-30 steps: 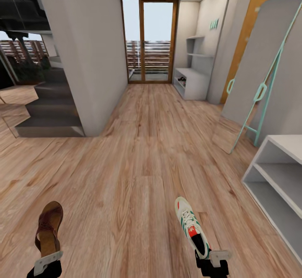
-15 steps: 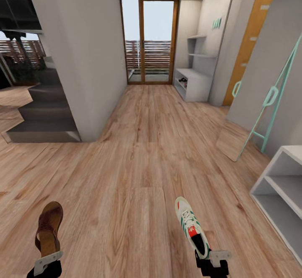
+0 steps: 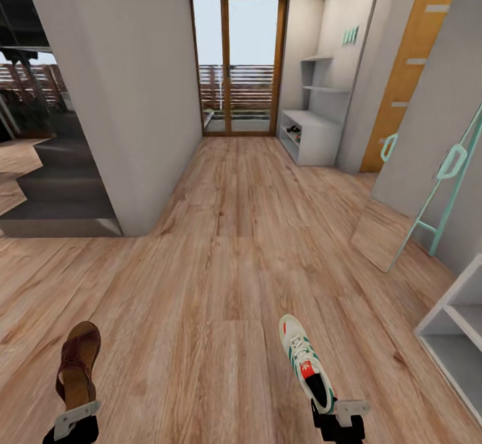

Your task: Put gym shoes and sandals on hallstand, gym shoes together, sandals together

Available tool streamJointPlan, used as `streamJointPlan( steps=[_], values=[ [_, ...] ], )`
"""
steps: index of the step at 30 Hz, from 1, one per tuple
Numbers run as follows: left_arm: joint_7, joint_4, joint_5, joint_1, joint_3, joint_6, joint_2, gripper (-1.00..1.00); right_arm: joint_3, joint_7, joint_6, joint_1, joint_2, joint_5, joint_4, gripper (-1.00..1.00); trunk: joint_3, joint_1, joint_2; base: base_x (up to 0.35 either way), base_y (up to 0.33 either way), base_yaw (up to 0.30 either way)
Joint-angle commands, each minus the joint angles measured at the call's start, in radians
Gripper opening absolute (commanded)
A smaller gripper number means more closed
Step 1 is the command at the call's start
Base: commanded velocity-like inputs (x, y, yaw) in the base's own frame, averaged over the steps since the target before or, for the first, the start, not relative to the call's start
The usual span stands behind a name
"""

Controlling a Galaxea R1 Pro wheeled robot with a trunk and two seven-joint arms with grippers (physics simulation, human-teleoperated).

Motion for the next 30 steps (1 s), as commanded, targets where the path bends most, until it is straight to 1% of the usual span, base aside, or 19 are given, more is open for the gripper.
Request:
streamJointPlan(
  steps=[1, 30],
  values=[
    [-0.008, 0.000, -0.004, -0.001, 0.008, -0.002, -0.001, -1.00, 0.009, -0.008, -0.002, 0.000, 0.000, -0.005, -0.001, -1.00, -0.001, 0.000, 0.000, 0.338, 0.000, 0.000],
    [-0.008, 0.000, -0.004, -0.001, 0.008, -0.002, -0.001, -1.00, 0.009, -0.008, -0.002, 0.000, 0.001, -0.003, -0.001, -1.00, -0.001, 0.000, 0.000, 0.338, 0.000, 0.000]
  ],
)
